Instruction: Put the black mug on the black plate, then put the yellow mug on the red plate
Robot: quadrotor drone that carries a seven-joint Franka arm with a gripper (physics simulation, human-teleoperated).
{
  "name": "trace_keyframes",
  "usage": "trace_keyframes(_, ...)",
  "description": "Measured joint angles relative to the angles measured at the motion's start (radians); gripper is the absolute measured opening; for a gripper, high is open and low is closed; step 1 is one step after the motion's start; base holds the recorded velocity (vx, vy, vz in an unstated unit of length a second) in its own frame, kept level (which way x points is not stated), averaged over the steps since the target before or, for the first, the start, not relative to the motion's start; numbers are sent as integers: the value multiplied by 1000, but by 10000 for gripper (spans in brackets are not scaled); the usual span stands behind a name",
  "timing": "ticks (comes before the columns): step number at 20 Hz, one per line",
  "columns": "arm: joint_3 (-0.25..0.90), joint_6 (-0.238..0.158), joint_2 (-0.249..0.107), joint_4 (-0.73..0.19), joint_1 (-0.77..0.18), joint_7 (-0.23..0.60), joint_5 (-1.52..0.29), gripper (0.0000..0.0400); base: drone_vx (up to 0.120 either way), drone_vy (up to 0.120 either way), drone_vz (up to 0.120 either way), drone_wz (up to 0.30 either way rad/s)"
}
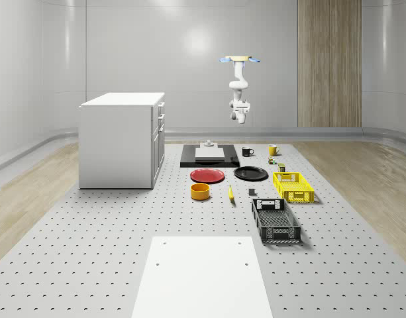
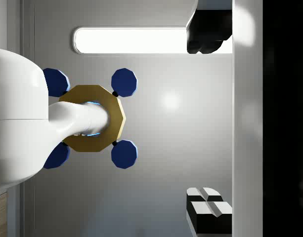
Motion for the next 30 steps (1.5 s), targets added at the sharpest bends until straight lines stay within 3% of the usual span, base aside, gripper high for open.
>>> trace_keyframes(7,2,-111,33,149,-3,-2,1,400,6,0,0,0)
trace_keyframes(13,3,-168,69,248,-5,-2,2,400,120,0,0,0)
trace_keyframes(19,3,-188,83,286,-6,-3,2,400,120,0,0,0)
trace_keyframes(30,4,-188,84,295,-7,-3,2,400,120,0,0,0)
